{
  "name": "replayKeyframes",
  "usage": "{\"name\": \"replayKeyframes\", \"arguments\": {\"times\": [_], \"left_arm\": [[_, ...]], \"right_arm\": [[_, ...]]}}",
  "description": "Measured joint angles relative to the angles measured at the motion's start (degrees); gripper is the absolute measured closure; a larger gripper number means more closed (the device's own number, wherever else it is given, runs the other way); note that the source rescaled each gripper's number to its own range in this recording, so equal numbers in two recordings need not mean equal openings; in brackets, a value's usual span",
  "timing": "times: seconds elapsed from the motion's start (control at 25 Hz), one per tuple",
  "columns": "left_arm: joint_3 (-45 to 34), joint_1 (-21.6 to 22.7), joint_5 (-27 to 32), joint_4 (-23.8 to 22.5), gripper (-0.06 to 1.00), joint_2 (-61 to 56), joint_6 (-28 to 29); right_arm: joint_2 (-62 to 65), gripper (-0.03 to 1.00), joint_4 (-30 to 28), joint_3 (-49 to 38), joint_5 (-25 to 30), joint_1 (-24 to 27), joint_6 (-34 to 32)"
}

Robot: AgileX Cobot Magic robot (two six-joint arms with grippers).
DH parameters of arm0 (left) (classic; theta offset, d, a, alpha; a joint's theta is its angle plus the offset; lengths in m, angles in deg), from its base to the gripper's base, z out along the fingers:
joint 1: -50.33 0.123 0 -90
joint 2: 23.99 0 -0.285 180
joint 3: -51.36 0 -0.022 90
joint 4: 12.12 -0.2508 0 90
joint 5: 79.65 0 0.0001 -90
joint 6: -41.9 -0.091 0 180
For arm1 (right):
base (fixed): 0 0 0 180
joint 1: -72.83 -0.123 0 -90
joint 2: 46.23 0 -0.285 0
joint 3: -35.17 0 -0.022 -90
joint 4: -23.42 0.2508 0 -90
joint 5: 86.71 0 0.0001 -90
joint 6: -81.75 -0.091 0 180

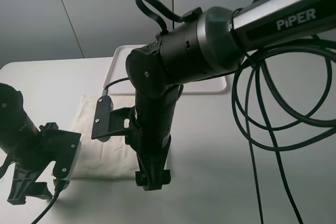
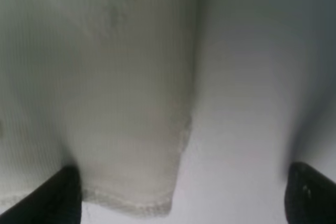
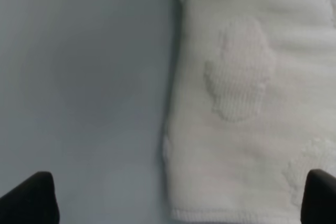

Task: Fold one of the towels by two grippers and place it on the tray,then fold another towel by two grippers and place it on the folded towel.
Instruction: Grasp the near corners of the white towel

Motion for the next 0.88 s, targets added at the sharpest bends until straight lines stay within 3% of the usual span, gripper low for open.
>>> {"name": "replayKeyframes", "arguments": {"times": [0.32, 0.88], "left_arm": [[0.0, 0.0, 0.0, 0.0, -0.06, 0.0, 0.0], [0.0, 0.0, 0.0, -0.38, -0.06, 0.0, -1.21]], "right_arm": [[-0.83, -0.03, -5.6, -1.28, 0.63, -0.02, -3.81], [-4.1, -0.03, -4.67, -1.69, -0.26, -2.88, -5.05]]}}
